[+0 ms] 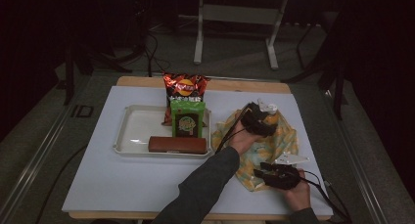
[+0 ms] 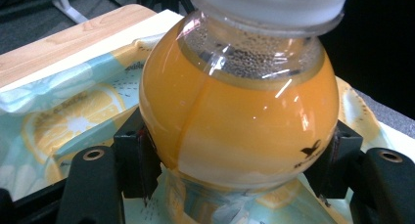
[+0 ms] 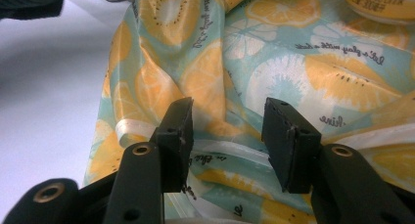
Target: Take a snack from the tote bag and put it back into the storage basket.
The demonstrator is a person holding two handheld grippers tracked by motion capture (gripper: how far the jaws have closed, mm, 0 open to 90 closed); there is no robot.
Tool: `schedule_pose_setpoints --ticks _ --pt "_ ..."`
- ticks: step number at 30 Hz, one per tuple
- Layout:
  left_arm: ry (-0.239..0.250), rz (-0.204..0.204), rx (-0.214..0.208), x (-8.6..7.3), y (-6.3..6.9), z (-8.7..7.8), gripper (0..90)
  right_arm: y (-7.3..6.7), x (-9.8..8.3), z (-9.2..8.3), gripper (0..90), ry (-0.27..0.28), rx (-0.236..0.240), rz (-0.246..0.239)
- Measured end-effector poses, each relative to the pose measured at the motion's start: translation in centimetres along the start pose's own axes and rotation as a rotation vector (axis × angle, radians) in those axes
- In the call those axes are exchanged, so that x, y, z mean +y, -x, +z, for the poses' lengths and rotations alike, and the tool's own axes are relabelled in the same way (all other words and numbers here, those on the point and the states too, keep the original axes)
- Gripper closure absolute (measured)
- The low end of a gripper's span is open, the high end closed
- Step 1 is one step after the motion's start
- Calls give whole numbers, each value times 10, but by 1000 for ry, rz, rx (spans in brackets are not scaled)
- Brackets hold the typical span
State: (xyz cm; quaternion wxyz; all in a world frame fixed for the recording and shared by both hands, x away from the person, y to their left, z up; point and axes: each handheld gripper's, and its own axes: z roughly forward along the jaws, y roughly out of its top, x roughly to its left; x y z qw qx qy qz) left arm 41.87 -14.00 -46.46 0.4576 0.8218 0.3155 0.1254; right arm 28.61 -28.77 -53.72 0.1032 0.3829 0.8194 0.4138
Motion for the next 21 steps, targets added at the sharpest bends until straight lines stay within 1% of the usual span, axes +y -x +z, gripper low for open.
schedule_pose_setpoints --ticks 6,7,8,16,21 --pt "3 15 -13 1 3 -12 329 0 0 0 547 -2 1 -2" --pt "3 15 -13 1 3 -12 329 0 0 0 547 -2 1 -2" --pt "3 13 -15 0 3 -15 329 0 0 1 547 -2 1 -2" --pt "-9 20 -13 -2 5 -25 329 0 0 1 546 -4 3 -1" --pt "-9 25 -21 -3 8 -32 329 0 0 1 546 -3 3 -1"
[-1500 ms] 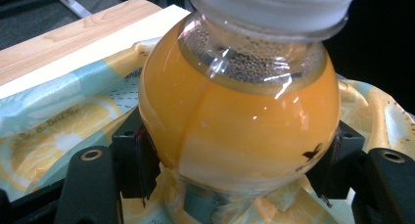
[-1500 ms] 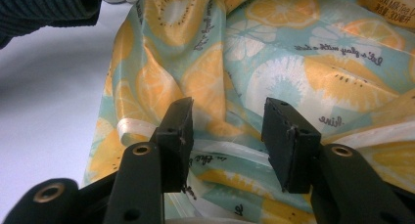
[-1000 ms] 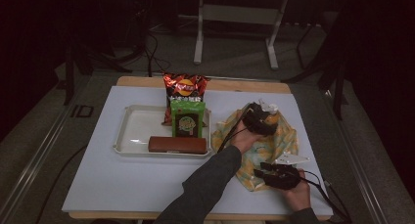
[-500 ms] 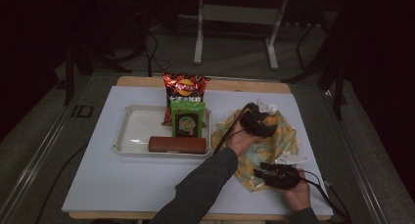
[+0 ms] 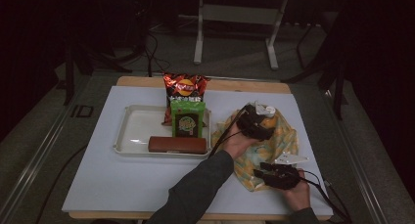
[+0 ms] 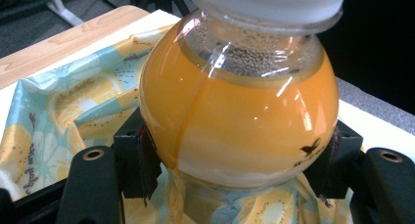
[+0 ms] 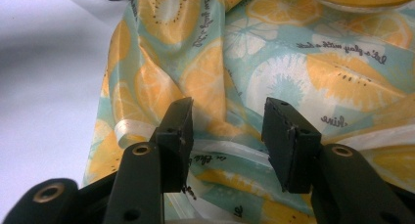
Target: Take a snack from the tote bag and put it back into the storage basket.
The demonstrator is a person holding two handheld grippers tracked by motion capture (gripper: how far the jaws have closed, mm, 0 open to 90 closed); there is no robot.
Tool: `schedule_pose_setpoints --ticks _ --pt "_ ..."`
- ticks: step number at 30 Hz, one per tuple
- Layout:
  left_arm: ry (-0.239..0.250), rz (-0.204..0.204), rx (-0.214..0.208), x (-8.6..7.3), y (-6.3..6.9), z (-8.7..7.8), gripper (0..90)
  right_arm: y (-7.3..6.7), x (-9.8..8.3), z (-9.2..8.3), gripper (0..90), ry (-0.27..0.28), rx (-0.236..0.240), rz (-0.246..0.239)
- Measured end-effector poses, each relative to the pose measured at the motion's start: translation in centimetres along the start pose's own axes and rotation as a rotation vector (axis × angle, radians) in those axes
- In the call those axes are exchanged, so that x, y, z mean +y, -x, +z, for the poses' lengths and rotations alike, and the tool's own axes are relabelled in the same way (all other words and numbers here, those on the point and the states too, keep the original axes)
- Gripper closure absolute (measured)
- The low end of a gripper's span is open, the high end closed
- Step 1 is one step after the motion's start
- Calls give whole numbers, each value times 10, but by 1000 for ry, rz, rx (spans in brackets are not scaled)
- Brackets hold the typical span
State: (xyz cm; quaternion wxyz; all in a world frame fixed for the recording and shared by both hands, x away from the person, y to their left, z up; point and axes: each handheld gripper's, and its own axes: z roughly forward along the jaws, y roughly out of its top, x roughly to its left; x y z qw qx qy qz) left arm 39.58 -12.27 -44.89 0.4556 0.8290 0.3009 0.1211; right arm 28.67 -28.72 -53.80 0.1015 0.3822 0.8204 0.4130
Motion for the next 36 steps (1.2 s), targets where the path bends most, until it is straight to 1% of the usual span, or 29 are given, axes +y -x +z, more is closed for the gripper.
schedule_pose_setpoints --ticks 16,23,28,35,36 --pt "2 -3 -21 -2 5 -20 329 0 0 0 546 2 1 -1" --pt "7 -18 -33 -3 6 -28 329 1 0 0 546 2 2 -1" --pt "14 -16 -40 -4 8 -36 329 1 0 0 546 2 4 1" --pt "32 -28 -52 -6 12 -48 329 1 0 0 545 2 1 -1" --pt "30 -23 -53 -6 12 -50 329 1 0 0 545 2 1 -1"
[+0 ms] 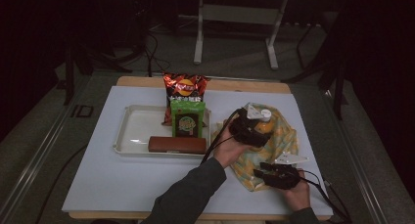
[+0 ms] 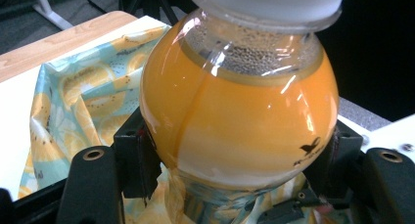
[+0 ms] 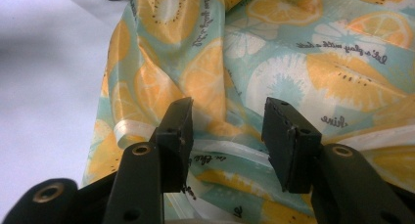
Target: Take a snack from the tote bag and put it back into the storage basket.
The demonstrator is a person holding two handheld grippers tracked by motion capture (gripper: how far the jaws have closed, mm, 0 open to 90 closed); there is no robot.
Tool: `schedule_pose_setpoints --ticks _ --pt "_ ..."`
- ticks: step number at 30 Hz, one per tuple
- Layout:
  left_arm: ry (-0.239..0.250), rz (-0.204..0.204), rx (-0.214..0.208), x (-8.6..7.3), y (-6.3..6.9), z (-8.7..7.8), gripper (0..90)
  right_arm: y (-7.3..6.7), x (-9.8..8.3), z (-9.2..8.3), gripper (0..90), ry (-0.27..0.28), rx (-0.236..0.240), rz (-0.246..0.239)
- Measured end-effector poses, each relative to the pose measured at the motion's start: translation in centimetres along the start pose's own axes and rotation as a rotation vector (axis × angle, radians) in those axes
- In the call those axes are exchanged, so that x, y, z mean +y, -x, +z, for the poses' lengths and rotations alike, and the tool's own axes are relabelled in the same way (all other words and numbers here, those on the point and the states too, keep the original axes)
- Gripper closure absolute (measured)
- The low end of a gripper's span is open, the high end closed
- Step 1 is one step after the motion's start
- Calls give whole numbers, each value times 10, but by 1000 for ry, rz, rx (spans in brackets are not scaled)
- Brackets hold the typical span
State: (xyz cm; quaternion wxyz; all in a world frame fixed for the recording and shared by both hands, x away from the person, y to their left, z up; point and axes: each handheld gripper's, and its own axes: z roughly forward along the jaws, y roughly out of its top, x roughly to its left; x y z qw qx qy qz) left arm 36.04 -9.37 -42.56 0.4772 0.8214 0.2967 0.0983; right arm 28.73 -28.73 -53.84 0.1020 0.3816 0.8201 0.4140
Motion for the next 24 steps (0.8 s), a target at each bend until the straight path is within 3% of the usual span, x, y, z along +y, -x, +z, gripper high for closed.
schedule_pose_setpoints --ticks 24 --pt "27 12 -8 -12 5 -30 329 0 0 0 545 0 0 0"
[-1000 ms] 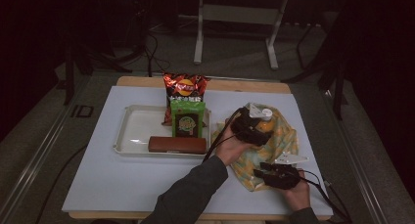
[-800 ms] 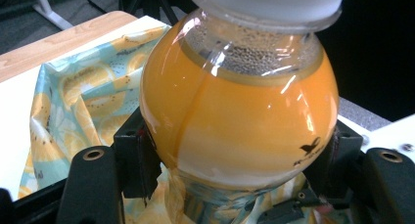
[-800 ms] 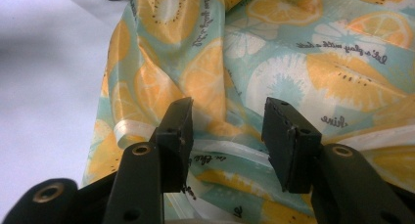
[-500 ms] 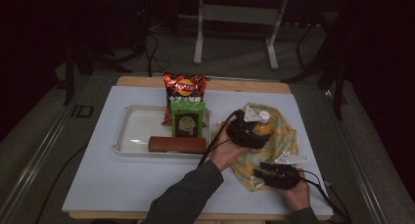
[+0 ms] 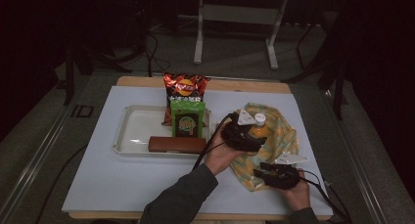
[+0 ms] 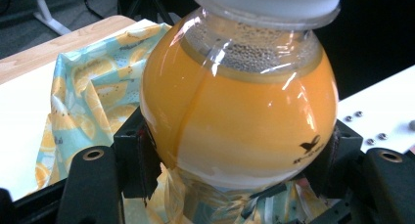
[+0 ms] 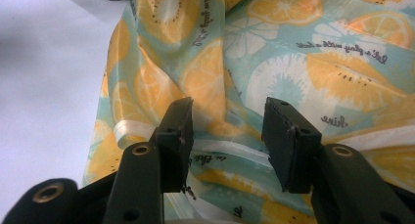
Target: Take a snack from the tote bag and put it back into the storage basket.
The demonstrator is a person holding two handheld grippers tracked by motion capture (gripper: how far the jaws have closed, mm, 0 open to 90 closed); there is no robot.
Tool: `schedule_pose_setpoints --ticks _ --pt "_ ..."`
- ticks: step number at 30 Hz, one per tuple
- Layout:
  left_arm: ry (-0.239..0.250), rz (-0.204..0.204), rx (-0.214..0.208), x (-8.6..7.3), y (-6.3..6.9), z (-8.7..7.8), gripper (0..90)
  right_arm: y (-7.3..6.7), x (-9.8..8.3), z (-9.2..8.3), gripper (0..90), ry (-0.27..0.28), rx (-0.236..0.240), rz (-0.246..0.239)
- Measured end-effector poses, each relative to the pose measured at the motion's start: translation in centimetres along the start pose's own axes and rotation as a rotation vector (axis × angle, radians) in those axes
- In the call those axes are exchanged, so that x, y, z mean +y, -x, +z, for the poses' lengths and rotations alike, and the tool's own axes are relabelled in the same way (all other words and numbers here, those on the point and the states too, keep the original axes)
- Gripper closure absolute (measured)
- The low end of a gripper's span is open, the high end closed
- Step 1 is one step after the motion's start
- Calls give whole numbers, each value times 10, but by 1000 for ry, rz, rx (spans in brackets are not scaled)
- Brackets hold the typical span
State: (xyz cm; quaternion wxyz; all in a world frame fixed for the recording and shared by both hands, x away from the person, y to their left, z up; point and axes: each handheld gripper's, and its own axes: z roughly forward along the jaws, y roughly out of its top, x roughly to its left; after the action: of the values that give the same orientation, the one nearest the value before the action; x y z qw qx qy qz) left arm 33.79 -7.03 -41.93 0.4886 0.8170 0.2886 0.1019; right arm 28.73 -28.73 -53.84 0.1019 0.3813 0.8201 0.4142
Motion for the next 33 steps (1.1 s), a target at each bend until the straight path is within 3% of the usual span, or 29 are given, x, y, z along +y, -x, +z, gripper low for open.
schedule_pose_setpoints --ticks 14,33 --pt "1 1 -2 -8 0 -14 329 0 0 0 545 -2 0 2" --pt "16 13 44 -17 -3 -35 329 0 0 0 545 -1 0 1"
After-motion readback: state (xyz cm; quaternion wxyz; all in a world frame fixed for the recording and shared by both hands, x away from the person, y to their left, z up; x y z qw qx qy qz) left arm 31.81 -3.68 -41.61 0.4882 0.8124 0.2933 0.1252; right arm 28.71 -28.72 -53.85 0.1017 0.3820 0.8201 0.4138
